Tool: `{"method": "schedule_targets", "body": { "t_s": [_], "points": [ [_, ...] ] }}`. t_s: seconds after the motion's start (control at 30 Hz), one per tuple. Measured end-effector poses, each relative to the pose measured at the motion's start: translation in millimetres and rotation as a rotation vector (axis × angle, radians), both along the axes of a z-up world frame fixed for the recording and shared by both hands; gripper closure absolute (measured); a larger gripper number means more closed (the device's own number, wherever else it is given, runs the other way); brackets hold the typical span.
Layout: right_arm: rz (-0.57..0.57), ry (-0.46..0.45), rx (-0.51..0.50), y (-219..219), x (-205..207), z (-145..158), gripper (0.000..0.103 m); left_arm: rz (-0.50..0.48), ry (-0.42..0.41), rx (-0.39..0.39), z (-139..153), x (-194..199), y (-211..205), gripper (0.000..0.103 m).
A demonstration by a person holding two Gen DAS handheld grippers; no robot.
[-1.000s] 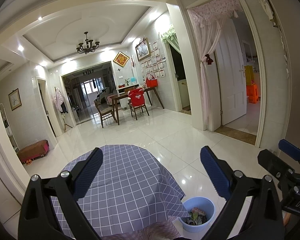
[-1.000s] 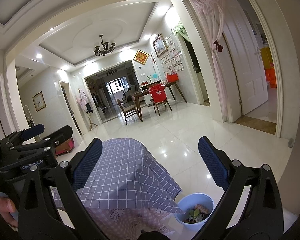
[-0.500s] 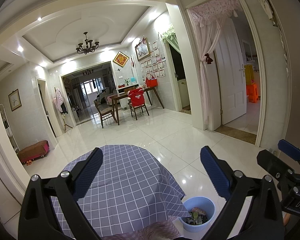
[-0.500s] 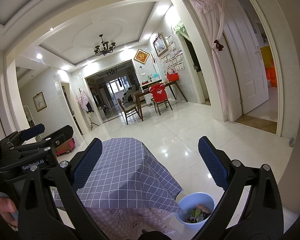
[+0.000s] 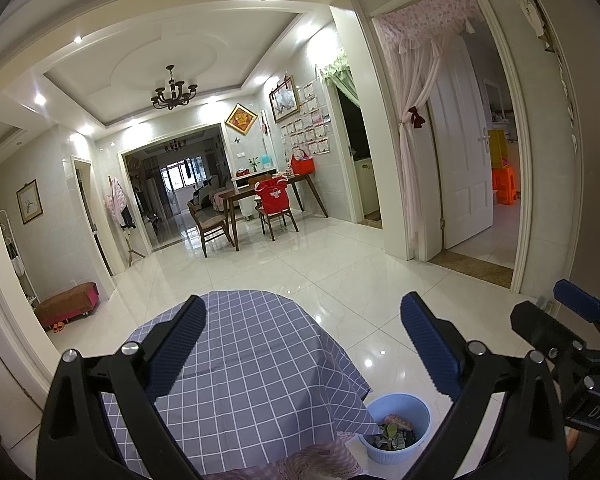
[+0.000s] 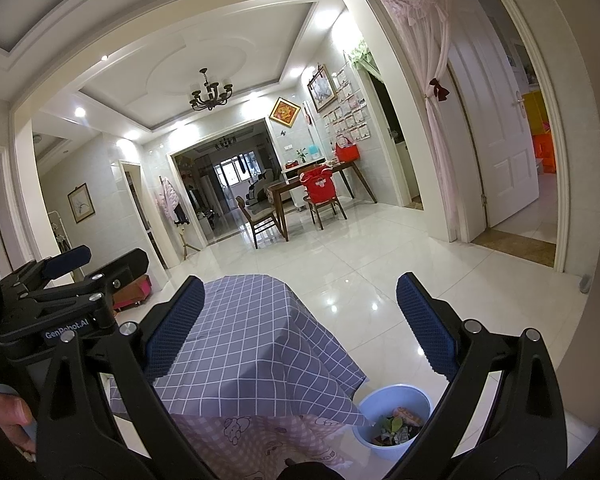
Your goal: Collect trash
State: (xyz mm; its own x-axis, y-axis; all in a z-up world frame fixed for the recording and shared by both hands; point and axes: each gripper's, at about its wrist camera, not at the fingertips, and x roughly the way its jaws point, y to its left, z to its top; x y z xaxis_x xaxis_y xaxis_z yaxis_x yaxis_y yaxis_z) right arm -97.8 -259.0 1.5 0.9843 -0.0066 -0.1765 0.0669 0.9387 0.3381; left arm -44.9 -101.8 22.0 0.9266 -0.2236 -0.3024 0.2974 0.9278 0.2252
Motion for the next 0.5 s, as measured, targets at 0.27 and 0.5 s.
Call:
{"method": "schedule_targets", "body": {
  "t_s": [0.27,0.5],
  "points": [
    [-0.001,0.002,0.001,-1.0,0.3,1.2,0.008,0.0,0.001,0.001,1.4,0.2,-0.3,0.007],
    [0.001,0.004,0.002,0.5,0.1,0.8,0.008,-0.001,0.003,0.001,1.4,0.5,0.1,0.007]
  ]
}}
